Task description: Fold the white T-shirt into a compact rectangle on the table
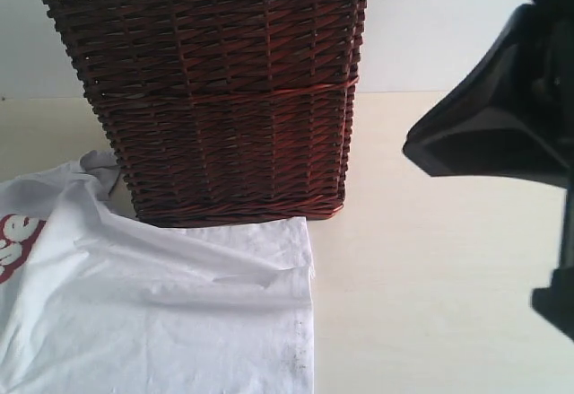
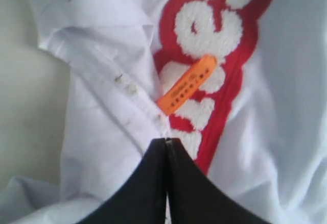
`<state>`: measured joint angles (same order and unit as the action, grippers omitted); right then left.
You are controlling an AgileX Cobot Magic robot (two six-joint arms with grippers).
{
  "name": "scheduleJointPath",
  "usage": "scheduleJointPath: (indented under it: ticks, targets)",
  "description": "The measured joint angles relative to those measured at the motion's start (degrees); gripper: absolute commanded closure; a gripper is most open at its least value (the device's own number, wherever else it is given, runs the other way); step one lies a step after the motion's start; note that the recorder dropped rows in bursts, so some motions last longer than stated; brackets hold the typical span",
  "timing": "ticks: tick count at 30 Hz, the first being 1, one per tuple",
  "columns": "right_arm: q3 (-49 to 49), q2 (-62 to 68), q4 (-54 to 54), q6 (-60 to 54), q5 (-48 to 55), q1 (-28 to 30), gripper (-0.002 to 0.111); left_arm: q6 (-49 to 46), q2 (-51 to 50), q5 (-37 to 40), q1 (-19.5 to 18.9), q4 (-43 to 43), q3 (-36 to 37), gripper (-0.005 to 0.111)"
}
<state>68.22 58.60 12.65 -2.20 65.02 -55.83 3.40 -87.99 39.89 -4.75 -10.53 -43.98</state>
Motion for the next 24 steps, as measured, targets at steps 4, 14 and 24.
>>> scheduleJointPath:
  ticks: [4, 14, 24]
  targets:
    - [-1.7, -2.2, 0.7, 0.4, -2.2, 0.0, 0.108, 0.5, -6.3, -8.7, 0.0, 1.5, 0.3, 0.107]
    - [-3.7, -1.8, 1.0, 1.0, -4.6, 0.0, 0.108, 3.7, -20.5, -12.1, -6.6, -2.0, -9.2, 0.107]
    - [-3.7, -1.8, 1.1, 1.6, -4.6, 0.0, 0.108, 4.1, -21.7, -12.3, -11.4, -3.0, -15.0, 0.107]
